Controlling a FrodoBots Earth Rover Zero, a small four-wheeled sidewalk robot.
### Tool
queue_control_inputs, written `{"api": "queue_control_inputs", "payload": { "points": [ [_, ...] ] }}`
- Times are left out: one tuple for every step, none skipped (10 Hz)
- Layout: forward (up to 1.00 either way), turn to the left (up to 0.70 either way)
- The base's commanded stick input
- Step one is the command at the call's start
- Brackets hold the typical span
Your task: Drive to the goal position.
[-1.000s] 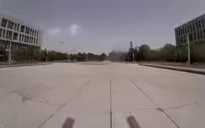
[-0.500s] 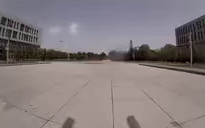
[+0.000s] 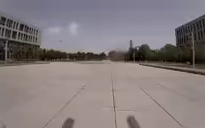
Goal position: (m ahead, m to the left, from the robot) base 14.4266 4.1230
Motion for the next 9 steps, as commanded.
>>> {"api": "queue_control_inputs", "payload": {
  "points": [
    [0.7,0.01],
    [0.7,0.01],
    [0.7,0.01],
    [0.7,0.01],
    [0.7,0.01],
    [0.7,0.01],
    [0.7,0.01],
    [0.7,0.01],
    [0.7,0.01]
  ]
}}
